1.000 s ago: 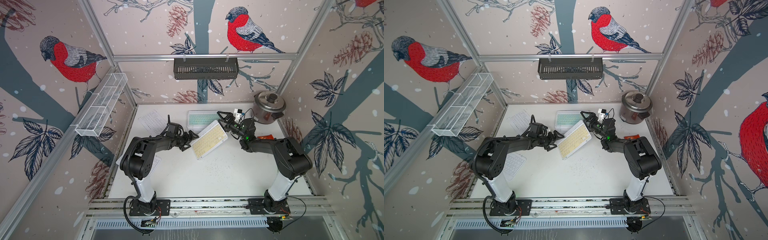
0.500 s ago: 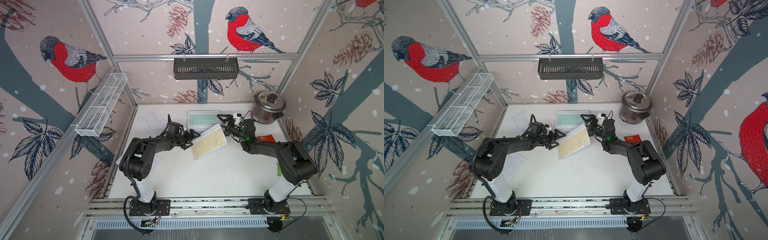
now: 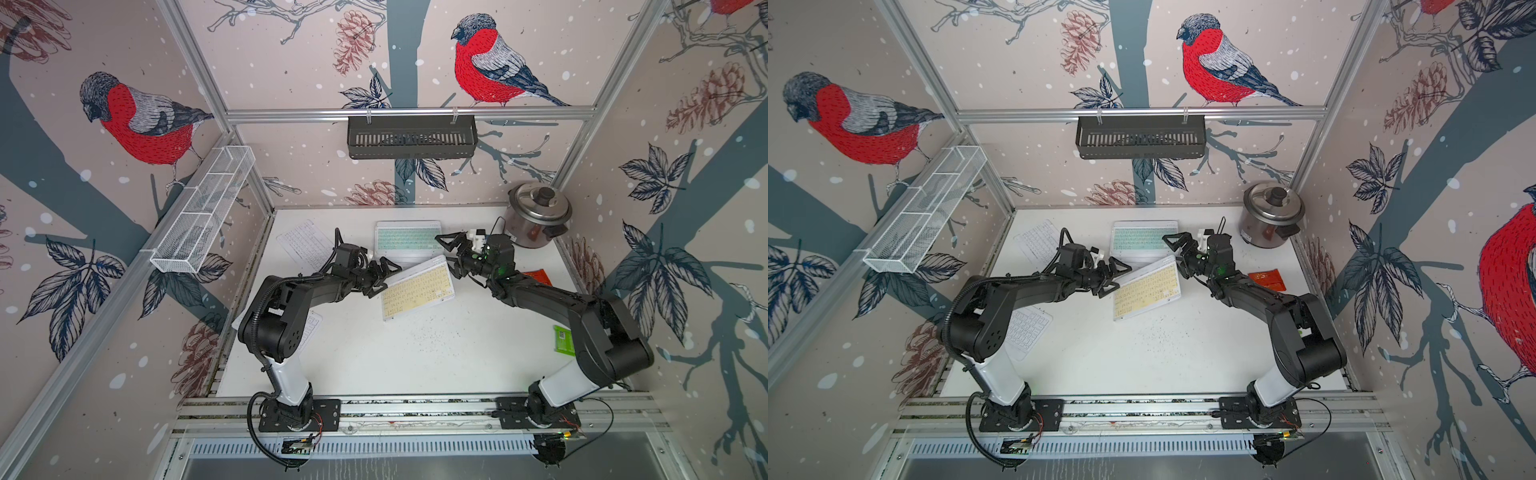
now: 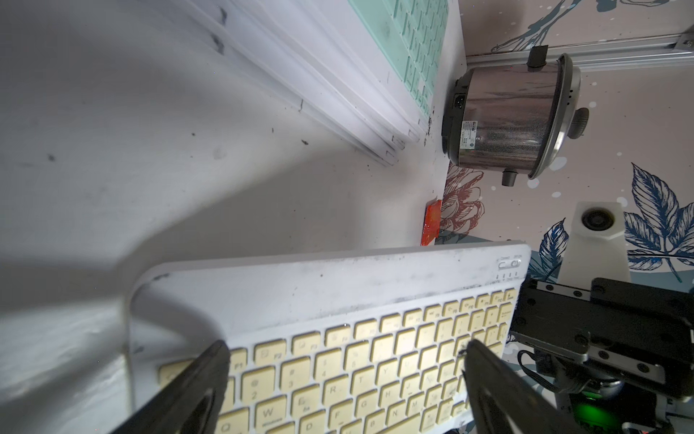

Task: Stack the numeric keypads
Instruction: Pick up the numeric keypad from the center of the board.

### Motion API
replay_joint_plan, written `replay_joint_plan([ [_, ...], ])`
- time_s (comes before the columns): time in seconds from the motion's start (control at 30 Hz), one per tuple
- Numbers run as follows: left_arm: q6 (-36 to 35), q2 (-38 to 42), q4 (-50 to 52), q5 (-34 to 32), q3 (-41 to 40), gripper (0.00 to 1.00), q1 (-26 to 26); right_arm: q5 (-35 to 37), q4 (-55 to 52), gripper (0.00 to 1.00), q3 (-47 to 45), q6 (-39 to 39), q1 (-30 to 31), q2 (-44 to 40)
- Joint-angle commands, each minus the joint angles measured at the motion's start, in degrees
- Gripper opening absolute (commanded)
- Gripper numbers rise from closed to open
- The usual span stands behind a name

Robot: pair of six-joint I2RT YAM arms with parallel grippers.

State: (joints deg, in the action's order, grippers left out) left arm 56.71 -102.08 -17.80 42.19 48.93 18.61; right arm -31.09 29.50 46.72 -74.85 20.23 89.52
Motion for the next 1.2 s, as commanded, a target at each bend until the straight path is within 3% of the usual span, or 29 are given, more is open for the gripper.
replay_joint_plan([
  [0.0,0.1,-0.1,-3.0,1.0,-0.4,0.96,-0.2,-1.8,-12.8,1.00,2.4,11.7,-0.4,-1.1],
  [0.17,0.2,-0.9,-3.6,1.3,-0.6,0.96,-0.2,-3.7,-21.4,0.97,4.6,19.7,-0.9,-0.1],
  [0.33,0.3,-0.9,-3.9,1.2,-1.0,0.97,-0.2,-2.8,-25.5,0.86,5.4,23.8,-0.4,0.1],
  [0.5,0.2,-0.8,-4.0,1.2,-1.3,0.96,-0.2,-1.5,-30.0,0.65,6.7,28.3,-0.3,0.0],
  [0.6,0.2,-1.0,-4.1,1.3,-1.3,0.96,-0.2,-1.0,-31.9,0.45,7.2,30.8,-0.2,0.2],
  [0.77,-0.1,-0.2,-3.0,1.9,-0.5,0.96,-0.5,0.0,-32.7,0.26,7.0,34.2,-0.3,-0.2],
  [0.97,-6.5,5.2,9.7,1.8,7.1,0.97,-2.1,-6.0,-31.5,0.04,8.5,38.8,-1.2,-1.1],
  [1.17,-12.7,9.1,21.4,0.2,15.7,0.97,-6.1,-14.6,-25.6,0.02,13.6,37.2,-3.6,-0.8],
])
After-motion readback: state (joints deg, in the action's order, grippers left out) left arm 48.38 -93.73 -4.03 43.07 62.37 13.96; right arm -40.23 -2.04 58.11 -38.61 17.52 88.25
